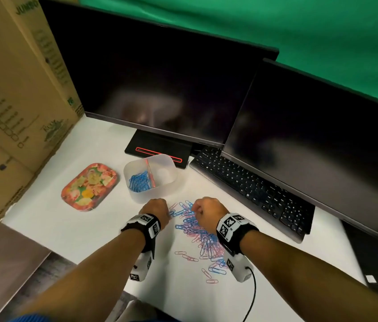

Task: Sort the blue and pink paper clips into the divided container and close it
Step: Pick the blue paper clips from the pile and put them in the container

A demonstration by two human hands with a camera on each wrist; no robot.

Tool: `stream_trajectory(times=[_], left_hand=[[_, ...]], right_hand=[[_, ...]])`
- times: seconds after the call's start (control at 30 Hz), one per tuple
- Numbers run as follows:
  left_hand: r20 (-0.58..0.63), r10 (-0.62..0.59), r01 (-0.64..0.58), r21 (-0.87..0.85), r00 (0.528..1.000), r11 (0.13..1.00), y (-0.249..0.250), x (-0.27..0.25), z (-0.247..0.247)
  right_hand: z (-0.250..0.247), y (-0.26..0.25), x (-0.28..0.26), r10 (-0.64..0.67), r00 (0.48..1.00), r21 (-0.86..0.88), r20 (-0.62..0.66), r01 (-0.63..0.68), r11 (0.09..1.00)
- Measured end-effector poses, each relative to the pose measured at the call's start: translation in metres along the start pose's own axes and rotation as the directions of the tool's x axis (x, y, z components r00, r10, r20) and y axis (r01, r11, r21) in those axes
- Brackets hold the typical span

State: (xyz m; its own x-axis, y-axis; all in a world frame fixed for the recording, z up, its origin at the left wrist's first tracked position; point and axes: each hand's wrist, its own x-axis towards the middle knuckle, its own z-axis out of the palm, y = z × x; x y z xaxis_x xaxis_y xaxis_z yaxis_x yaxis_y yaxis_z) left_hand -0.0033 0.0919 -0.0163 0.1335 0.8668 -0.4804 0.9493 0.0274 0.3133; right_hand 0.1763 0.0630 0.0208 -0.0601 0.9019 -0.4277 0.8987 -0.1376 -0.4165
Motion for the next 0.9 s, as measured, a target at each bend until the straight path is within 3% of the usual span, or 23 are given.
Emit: stream_trajectory(times=[0.2,0.37,0.47,0.73,0.9], left_hand=[[-0.01,-0.043,0.041,-0.125,0.999,0.991,-0.011,-0.006,-0.001],[-0.058,-0.064,0.041,-0.332,0.996,0.942,-0.022,-0.011,-0.001],[-0.044,-0.04,0.021,-0.368,0.998,0.93,-0.028,-0.014,-0.004],[-0.017,-0.042,0.028,-0.492,0.999,0.87,-0.037,-0.011,-0.005],[0.022,-0.024,0.033,-0.682,0.999,0.73,-0.031,-0.011,-0.003]], right_hand=[[0.013,-0.029,0.025,-0.125,0.99,-0.265,0.063,0.137,0.955],[0.027,-0.043,0.039,-0.213,0.969,-0.431,0.126,0.247,0.868],[0.033,-0.045,0.042,-0.228,0.963,-0.465,0.143,0.268,0.844],[0.026,-0.044,0.043,-0.238,0.961,-0.356,0.145,0.275,0.893],[0.012,-0.025,0.038,-0.128,0.992,0.013,0.006,0.128,0.992]])
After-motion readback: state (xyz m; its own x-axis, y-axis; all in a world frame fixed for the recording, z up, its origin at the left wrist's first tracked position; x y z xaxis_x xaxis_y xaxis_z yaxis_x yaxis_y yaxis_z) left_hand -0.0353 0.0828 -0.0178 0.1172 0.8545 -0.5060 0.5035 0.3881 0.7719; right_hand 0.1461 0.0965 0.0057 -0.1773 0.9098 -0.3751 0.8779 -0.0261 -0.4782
